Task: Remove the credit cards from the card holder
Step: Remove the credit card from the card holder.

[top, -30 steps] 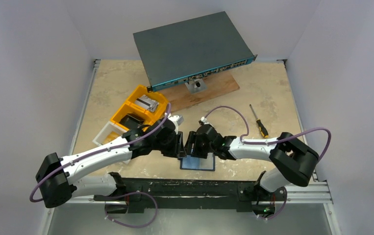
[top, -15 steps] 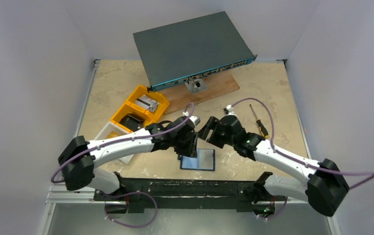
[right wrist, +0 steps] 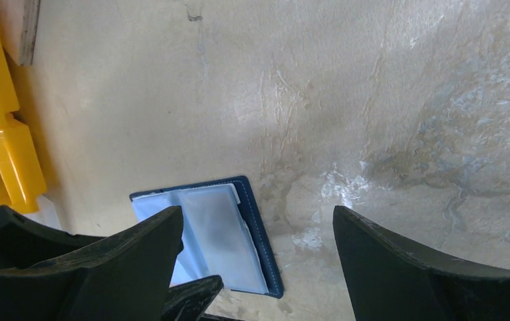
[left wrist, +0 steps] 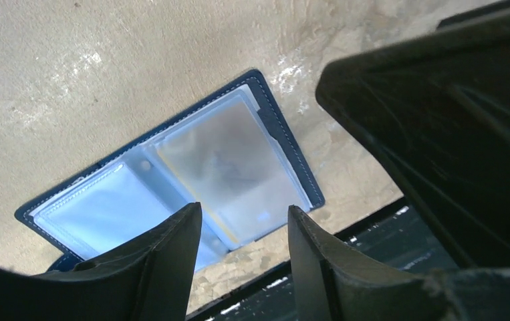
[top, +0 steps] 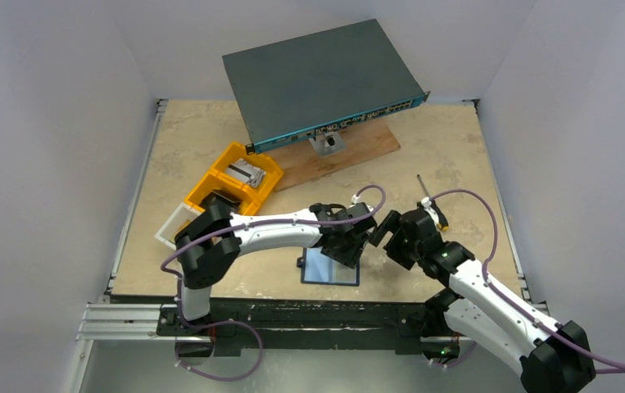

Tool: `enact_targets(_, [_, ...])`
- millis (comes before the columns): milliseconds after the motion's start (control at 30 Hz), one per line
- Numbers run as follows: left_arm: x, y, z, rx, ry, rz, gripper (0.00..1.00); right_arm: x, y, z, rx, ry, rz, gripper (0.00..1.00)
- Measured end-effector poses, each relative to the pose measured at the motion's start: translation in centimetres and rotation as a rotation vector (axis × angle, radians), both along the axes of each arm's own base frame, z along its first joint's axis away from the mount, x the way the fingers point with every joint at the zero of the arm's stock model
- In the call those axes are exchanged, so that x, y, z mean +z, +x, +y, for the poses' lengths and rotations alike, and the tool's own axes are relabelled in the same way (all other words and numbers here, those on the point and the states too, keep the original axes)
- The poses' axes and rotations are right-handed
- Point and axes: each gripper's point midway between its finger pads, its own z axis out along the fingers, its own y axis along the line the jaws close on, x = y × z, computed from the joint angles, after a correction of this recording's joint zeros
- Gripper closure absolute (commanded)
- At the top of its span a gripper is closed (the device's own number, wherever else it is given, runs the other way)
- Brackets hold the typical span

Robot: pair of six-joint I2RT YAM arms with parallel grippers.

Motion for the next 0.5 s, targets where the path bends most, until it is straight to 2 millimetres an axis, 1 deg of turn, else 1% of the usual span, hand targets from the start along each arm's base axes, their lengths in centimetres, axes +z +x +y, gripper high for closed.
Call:
enact_targets(100, [-1.0, 0.0, 0.2, -0.015, 0.051, -0.010, 0.47, -0.3, -0.3, -0.2, 0.001, -0.008, 0.012, 0.17])
enact_targets(333, [-3.5, -0.6, 1.0, -0.037, 0.157, -0.016, 0.47, -1.9, -1.1, -0.7, 0.002, -0.036, 0.060, 0.16])
enact_targets(433, [-3.4, -0.5, 1.0, -0.039, 0.168, -0.028, 0.55, -2.2, -1.3, -0.8, 0.001, -0.044, 0.074, 0.16])
enact_targets(500, [-3.5, -0.6, 0.9, -0.043, 0.175, -0.031, 0.65, -2.4, -1.2, -0.8, 0.002, -0.046, 0.080, 0.16])
